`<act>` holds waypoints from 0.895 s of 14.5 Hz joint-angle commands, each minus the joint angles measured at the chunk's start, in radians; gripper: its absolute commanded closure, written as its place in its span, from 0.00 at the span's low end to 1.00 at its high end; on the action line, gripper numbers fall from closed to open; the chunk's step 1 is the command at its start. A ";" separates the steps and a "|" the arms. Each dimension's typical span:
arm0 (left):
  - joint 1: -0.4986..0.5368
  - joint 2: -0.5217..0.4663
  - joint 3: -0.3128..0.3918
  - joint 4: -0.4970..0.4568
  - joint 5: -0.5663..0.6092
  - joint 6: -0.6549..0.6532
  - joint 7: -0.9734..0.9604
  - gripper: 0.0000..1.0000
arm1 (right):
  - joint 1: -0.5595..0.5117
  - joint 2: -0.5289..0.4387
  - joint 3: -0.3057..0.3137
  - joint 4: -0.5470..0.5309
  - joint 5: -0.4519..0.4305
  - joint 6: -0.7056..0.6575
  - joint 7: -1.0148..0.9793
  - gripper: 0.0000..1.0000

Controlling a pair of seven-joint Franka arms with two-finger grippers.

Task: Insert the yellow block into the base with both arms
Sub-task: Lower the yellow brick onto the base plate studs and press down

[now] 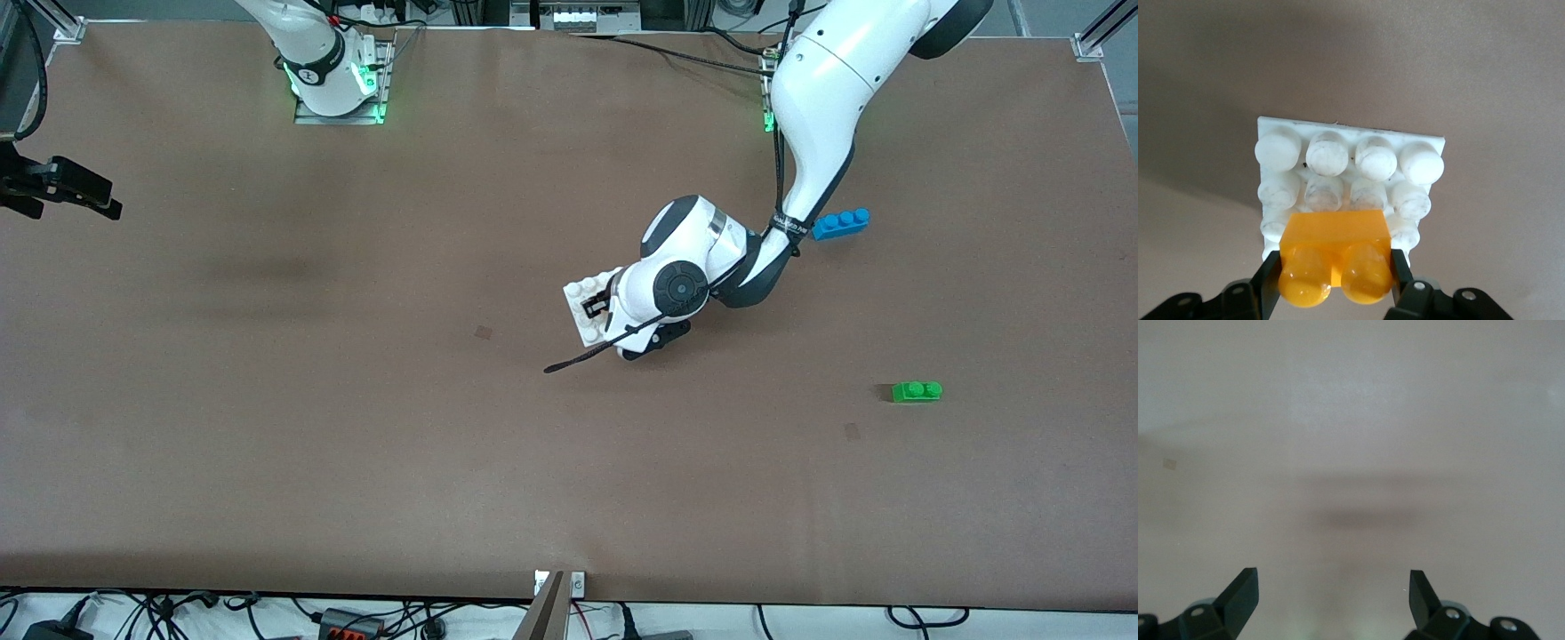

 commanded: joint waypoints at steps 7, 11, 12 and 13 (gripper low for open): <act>-0.017 0.007 0.008 -0.018 0.021 0.041 0.008 0.50 | -0.008 0.009 0.006 0.022 -0.001 -0.004 0.006 0.00; -0.017 0.024 0.005 -0.018 0.073 0.044 0.007 0.50 | -0.008 0.009 0.006 0.021 -0.001 -0.002 0.006 0.00; -0.017 0.024 0.005 -0.018 0.073 0.044 0.007 0.50 | -0.008 0.009 0.006 0.021 -0.001 -0.004 0.006 0.00; -0.017 0.024 0.005 -0.018 0.076 0.044 0.007 0.50 | -0.008 0.009 0.006 0.021 -0.001 -0.007 0.006 0.00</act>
